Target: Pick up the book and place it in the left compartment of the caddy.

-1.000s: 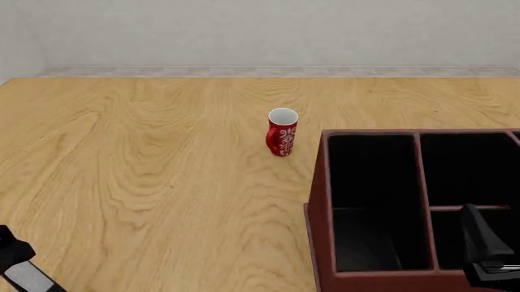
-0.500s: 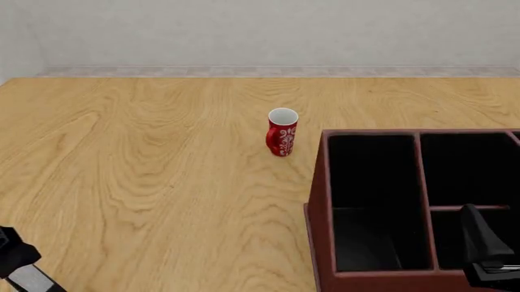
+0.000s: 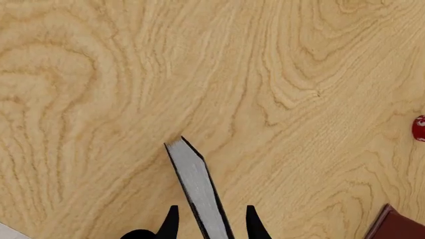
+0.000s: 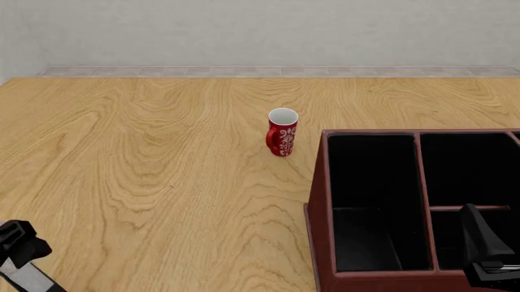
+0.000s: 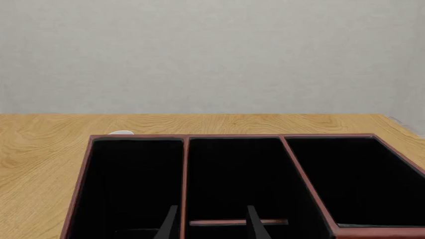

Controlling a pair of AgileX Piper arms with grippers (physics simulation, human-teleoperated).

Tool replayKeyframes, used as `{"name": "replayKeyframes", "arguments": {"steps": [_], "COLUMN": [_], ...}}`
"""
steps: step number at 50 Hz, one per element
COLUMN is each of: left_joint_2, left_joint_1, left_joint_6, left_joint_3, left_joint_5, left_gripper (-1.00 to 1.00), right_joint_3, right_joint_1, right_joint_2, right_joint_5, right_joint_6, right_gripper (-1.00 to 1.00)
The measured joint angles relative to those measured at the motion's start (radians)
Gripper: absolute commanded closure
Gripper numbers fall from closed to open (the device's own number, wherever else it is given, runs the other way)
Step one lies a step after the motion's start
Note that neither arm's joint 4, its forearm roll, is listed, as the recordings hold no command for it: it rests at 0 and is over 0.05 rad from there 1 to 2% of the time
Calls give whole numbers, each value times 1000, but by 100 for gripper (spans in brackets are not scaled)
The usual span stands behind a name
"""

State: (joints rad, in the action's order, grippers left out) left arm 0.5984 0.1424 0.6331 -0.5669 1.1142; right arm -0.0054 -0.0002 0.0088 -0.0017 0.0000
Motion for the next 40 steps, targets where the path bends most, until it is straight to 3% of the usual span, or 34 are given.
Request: {"name": "replayKeyframes", "arguments": {"steps": [40], "left_joint_2": [78], "left_joint_1": [20], "left_joint_6": [0], "left_joint_3": [128], "left_joint_5": [-134], "left_gripper": [-100], "right_joint_3": [0], "right_joint_1": [0], "right_joint_2": [0], "right_joint_5": [0], "right_joint_6": [0], "right_gripper": [-100]}}
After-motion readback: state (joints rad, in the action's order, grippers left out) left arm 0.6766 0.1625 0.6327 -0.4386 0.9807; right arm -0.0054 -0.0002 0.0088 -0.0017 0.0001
